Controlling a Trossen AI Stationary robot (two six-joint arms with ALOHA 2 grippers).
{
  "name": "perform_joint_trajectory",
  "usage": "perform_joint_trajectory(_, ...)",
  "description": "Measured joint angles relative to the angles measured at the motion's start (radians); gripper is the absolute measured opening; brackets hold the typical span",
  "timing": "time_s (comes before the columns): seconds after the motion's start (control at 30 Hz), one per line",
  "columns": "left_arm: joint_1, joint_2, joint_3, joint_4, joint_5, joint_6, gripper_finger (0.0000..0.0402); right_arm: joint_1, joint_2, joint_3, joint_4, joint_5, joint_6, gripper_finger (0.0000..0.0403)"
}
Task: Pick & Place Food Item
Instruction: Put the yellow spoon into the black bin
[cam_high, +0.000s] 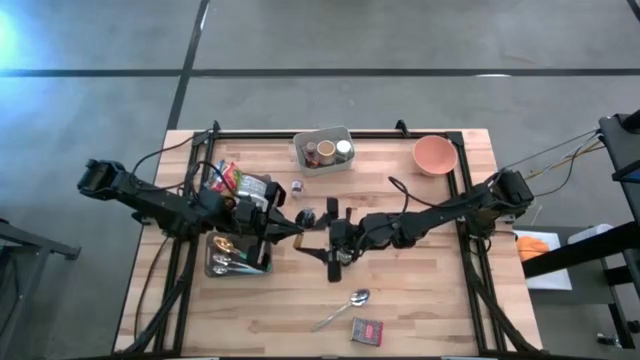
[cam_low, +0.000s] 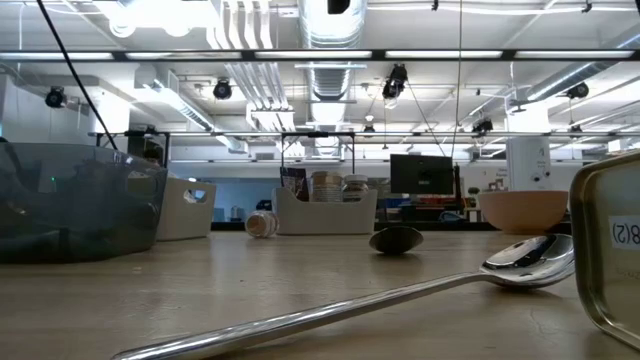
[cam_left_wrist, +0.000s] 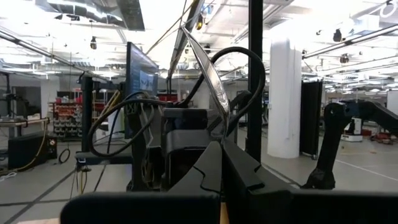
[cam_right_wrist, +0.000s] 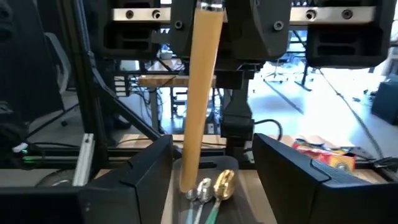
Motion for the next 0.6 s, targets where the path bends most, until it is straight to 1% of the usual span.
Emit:
perform_joint_trajectory(0.1, 0.0, 0.0, 0.0, -0.003, 0.0, 0.0, 0.0001, -0.004, 0.0, 0.0, 0.0, -0.014, 0.003, 0.0185)
perform_joint_trajectory(0.27, 0.0, 0.0, 0.0, -0.014, 0.0, 0.002, 0.0, -0.006, 0.0, 0.0, 0.002, -0.014, 0.002, 0.0113)
perform_joint_trajectory(0.4, 0.001, 0.0, 0.0, -0.025, 0.001, 0.002, 0.0, -0.009, 0.0, 0.0, 0.002, -0.018, -0.001, 0.0068)
perform_joint_trajectory(0.5, 0.003, 0.0, 0.0, -0.027, 0.012, 0.002, 0.0001, -0.012, 0.0, 0.0, 0.001, -0.018, -0.001, 0.0046)
perform_joint_trajectory(0.6, 0.003, 0.005, 0.0, -0.029, 0.015, 0.002, 0.0, -0.014, 0.0, 0.0, 0.0, -0.019, -0.001, 0.0039)
